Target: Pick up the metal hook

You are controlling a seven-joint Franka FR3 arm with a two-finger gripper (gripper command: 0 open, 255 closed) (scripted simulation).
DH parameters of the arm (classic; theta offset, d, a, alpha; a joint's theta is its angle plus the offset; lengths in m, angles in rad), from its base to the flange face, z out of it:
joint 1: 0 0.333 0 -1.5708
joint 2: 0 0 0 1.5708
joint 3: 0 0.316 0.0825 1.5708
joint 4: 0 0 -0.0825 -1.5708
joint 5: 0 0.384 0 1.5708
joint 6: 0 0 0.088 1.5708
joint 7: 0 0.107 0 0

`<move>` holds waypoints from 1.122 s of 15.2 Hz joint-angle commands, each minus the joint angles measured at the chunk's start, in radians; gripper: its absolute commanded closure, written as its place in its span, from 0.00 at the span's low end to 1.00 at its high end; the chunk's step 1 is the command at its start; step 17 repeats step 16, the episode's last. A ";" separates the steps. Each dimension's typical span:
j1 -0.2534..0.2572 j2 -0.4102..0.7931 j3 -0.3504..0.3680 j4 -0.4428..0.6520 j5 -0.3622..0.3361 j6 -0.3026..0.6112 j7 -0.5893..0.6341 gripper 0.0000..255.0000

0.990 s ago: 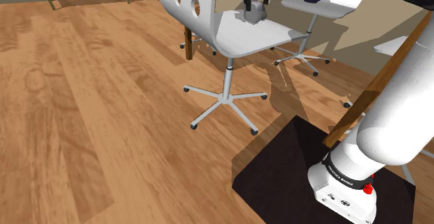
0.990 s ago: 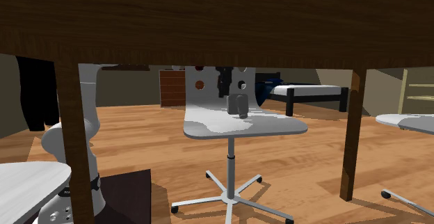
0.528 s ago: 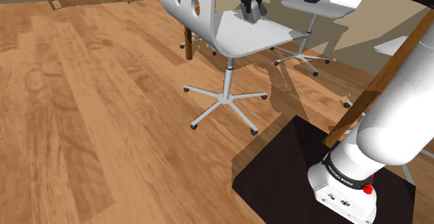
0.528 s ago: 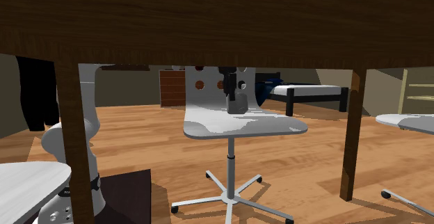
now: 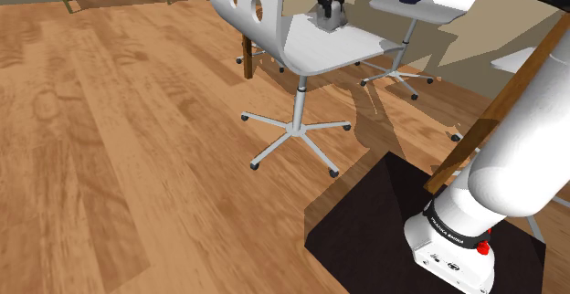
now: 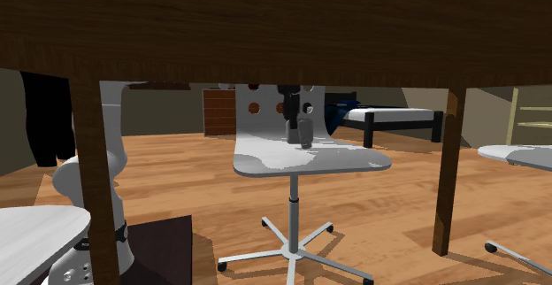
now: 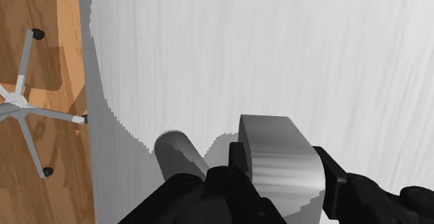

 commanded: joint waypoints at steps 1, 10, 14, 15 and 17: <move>-0.020 0.041 -0.019 0.045 0.001 -0.046 -0.011 1.00; -0.002 0.089 -0.042 0.234 0.008 -0.183 -0.044 1.00; 0.014 0.124 -0.065 0.339 0.015 -0.251 -0.063 1.00; 0.023 0.126 -0.076 0.343 0.018 -0.254 -0.065 1.00; 0.031 0.126 -0.086 0.343 0.020 -0.253 -0.066 1.00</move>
